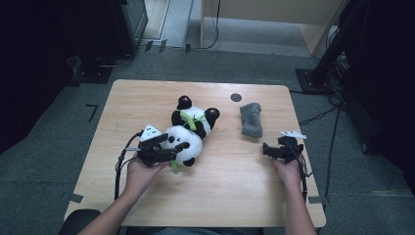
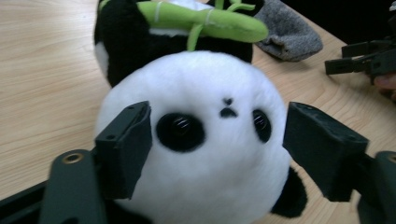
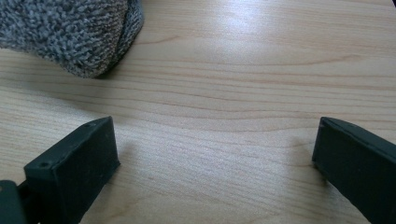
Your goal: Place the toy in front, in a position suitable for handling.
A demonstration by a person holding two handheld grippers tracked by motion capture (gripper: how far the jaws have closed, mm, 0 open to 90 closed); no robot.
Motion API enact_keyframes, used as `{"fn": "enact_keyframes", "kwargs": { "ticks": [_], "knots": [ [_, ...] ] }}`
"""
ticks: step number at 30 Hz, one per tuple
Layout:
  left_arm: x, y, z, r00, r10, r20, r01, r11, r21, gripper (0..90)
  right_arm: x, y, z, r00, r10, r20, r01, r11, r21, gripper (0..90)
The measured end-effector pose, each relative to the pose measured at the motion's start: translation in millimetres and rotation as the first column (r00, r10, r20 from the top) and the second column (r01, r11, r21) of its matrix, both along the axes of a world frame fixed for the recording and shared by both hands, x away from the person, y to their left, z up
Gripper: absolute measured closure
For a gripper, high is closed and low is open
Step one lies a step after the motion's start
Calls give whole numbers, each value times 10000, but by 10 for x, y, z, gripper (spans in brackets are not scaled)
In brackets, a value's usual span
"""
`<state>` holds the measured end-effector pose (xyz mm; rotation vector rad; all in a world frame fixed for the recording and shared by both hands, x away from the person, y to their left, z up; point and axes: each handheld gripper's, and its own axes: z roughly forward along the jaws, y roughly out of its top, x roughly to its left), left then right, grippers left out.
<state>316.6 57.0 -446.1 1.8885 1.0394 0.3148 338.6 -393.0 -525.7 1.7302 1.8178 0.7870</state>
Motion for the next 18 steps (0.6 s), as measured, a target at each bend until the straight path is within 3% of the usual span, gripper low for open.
{"fn": "enact_keyframes", "kwargs": {
  "ticks": [3, 7, 11, 13, 15, 18],
  "knots": [
    [32, -71, -19, 9987, 452, 216, -457, 9986, 249, 133, 0, 0, 0, 10000, 1, 0, -1, 10000, 0, 0],
    [168, -107, 10, 9982, 579, 171, -579, 9983, 42, 105, 0, -1, 0, 10000, 10, 5, -10, 10000, -6, 0],
    [322, -200, 6, 9972, 673, -338, -656, 9967, 480, 70, 1, -1, 0, 10000, 15, 4, -15, 10000, -8, 0],
    [327, -246, -36, 9962, 857, -158, -838, 9918, 960, 68, 1, -1, 0, 10000, 15, 4, -15, 10000, -7, 0],
    [307, -246, -76, 9957, 913, 140, -923, 9896, 1106, 117, 1, -1, 0, 10000, 15, 6, -15, 10000, -7, 0],
    [314, -207, -120, 9971, 717, 247, -741, 9906, 1146, 237, 1, 0, 0, 10000, 12, 4, -12, 10000, -8, 0]
  ]
}}
